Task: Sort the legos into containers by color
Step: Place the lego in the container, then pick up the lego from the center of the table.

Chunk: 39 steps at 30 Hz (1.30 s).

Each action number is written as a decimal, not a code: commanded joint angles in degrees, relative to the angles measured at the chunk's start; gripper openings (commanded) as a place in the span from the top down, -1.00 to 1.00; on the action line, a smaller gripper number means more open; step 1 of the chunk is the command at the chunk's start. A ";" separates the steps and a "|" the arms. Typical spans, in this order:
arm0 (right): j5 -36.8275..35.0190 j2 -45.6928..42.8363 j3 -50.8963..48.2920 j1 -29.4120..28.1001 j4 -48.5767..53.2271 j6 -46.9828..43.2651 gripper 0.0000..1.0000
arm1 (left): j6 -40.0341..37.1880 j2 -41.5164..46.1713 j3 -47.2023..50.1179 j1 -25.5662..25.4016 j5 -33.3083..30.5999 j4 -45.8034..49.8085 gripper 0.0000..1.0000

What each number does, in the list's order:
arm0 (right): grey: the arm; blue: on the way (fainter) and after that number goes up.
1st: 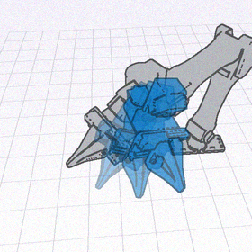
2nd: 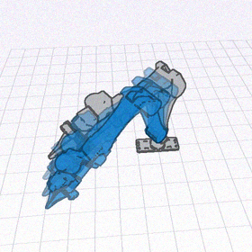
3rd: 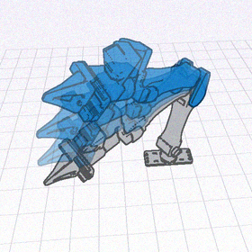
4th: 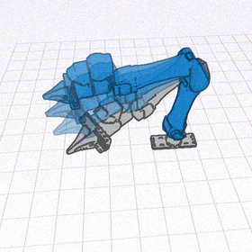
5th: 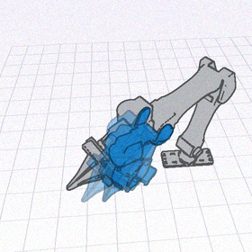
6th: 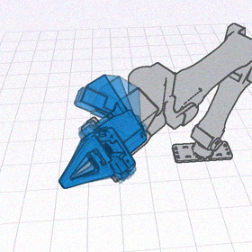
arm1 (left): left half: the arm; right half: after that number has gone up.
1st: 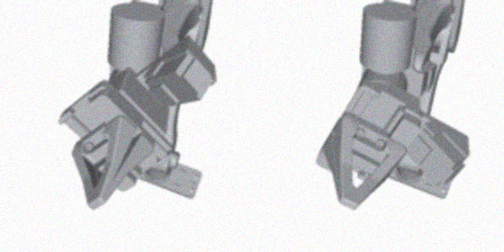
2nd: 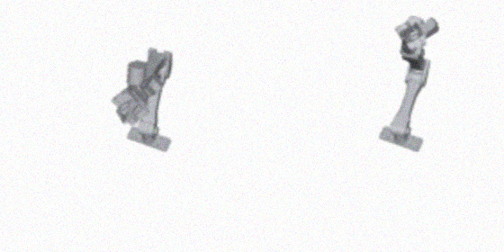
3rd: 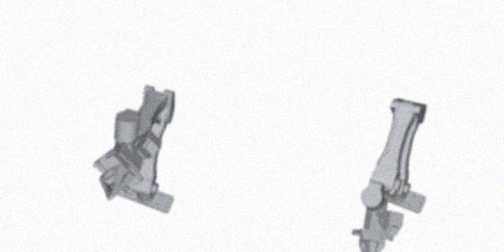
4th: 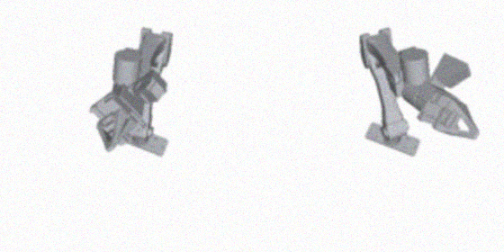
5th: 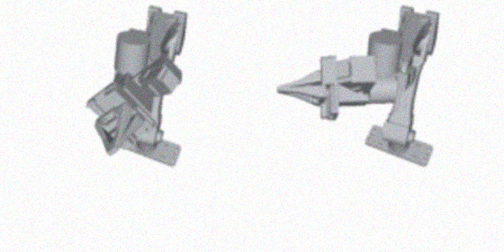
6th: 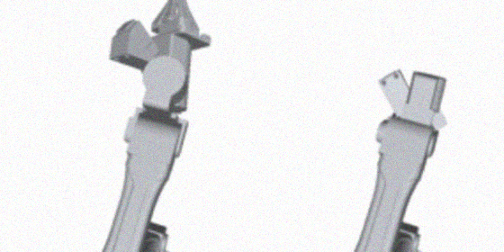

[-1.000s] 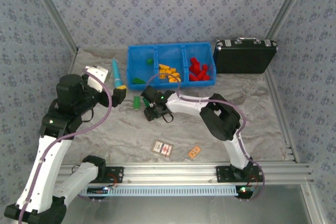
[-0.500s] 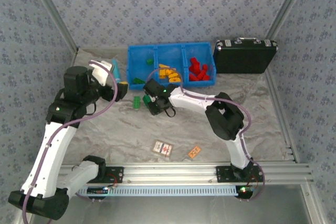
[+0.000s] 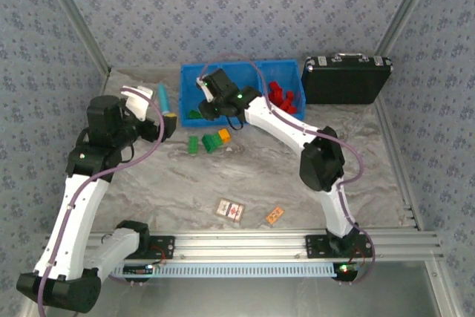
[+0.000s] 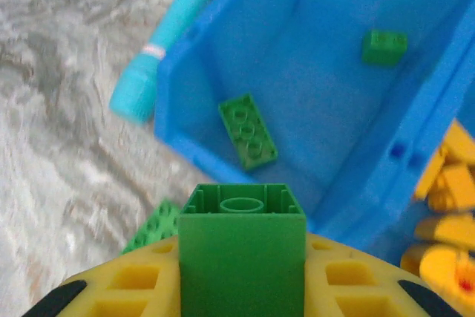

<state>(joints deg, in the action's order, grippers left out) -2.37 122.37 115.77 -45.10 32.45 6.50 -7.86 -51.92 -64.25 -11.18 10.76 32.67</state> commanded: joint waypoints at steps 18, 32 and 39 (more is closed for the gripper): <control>-3.86 22.30 21.78 1.93 0.34 -5.36 0.20 | 1.14 1.34 1.76 1.07 1.57 -4.41 -1.00; -4.60 11.73 11.00 1.34 -3.60 -6.17 0.01 | 1.39 1.29 1.63 1.16 0.95 -4.31 -1.00; -6.05 -0.82 -4.17 0.88 -7.72 -3.34 0.02 | 1.77 2.22 1.76 1.23 1.10 -4.67 -1.00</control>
<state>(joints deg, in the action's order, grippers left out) -6.52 127.39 114.93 -44.27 27.03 1.91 -6.87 -51.13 -62.39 -10.44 11.16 29.78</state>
